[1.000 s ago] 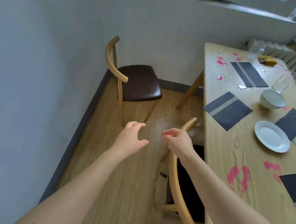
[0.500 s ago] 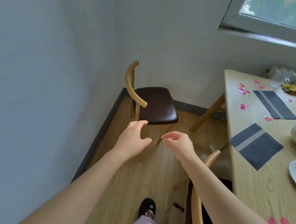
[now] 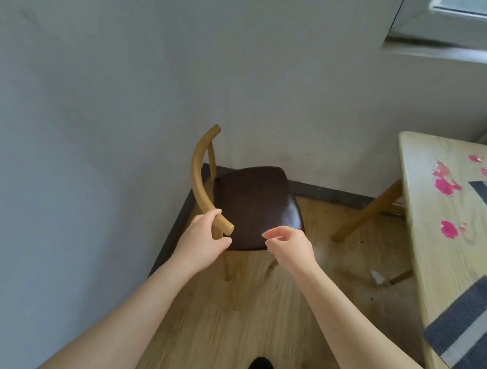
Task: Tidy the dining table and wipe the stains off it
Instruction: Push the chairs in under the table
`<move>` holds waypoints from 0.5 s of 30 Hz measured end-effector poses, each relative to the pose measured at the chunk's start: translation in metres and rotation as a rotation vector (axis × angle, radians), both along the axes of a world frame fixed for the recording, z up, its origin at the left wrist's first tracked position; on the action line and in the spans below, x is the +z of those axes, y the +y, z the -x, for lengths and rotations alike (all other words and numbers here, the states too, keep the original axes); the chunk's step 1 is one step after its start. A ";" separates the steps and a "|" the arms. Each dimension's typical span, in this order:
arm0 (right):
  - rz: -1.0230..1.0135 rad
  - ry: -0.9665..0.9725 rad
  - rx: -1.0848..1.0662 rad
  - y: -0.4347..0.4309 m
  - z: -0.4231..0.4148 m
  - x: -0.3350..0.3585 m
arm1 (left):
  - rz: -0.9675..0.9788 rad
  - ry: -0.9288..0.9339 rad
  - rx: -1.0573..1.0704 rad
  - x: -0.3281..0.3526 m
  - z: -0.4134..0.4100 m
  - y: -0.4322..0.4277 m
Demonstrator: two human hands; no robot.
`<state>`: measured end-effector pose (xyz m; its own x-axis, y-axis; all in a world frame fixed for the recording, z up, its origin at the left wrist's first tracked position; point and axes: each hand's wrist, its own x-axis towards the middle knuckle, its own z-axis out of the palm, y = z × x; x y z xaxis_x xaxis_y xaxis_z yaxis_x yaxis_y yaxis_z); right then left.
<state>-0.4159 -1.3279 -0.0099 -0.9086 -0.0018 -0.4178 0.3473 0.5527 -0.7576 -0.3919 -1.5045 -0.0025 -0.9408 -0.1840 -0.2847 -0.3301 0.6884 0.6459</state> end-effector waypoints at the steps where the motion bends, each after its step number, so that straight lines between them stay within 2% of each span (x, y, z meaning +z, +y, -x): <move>1: 0.000 -0.011 0.000 0.000 0.010 -0.003 | -0.011 -0.004 0.017 -0.003 0.010 -0.002; 12: 0.039 -0.142 -0.010 -0.034 0.086 -0.031 | -0.042 -0.123 0.036 -0.039 0.095 -0.025; 15: 0.018 -0.165 -0.018 -0.047 0.104 -0.039 | -0.069 -0.163 0.117 -0.052 0.117 -0.035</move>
<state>-0.5198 -1.3746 -0.0489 -0.8276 0.0047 -0.5613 0.4773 0.5321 -0.6993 -0.5085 -1.5390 -0.0543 -0.8543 -0.2645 -0.4474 -0.5096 0.5953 0.6213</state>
